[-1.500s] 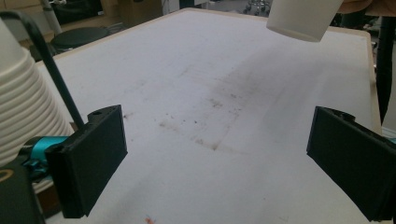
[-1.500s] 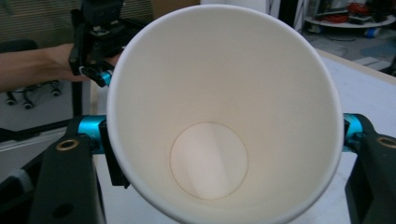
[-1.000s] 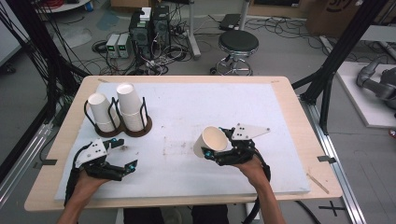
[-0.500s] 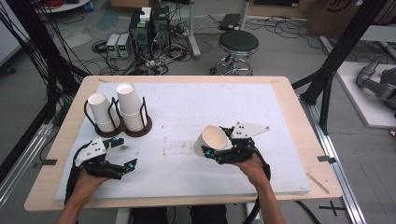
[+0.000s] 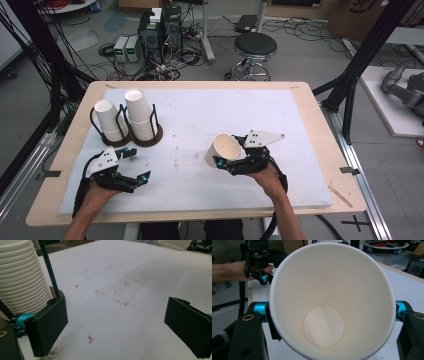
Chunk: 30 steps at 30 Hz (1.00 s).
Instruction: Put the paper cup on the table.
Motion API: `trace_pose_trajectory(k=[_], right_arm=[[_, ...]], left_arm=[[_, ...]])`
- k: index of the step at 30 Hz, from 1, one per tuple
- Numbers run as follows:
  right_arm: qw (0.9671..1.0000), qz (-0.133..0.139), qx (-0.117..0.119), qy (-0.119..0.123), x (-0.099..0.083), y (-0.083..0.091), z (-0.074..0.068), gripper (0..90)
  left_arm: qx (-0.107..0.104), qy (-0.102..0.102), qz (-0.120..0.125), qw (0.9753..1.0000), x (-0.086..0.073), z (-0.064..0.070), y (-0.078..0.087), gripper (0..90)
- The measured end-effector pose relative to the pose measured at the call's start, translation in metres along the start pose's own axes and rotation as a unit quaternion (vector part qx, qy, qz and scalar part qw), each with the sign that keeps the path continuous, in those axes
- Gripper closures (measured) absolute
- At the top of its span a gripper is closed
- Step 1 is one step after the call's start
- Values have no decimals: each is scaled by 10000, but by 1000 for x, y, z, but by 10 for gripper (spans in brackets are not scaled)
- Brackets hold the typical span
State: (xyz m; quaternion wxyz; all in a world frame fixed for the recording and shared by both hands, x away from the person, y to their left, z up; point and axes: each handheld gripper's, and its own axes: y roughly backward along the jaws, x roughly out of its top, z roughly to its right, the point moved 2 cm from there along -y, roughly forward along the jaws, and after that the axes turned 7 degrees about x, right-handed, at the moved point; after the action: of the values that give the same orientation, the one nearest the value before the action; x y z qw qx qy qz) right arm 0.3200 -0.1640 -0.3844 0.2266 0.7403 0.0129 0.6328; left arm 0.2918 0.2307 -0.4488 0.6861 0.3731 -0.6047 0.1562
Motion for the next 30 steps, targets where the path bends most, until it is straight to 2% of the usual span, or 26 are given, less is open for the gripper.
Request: trace_pose_trajectory(k=[4,9,19,30], right_arm=[[10000,21,-5,-22,0,1,1,278],[10000,2,-3,-55,0,0,2,278],[10000,-58,-9,-33,2,-5,6,278],[9990,-448,31,-10,2,-22,11,278]], left_arm=[[19,8,1,10000,-1,-1,-1,48],[154,5,65,9999,-1,-2,-1,48],[118,66,38,9999,-8,-3,-4,49],[94,80,22,9999,-9,-4,-5,49]])
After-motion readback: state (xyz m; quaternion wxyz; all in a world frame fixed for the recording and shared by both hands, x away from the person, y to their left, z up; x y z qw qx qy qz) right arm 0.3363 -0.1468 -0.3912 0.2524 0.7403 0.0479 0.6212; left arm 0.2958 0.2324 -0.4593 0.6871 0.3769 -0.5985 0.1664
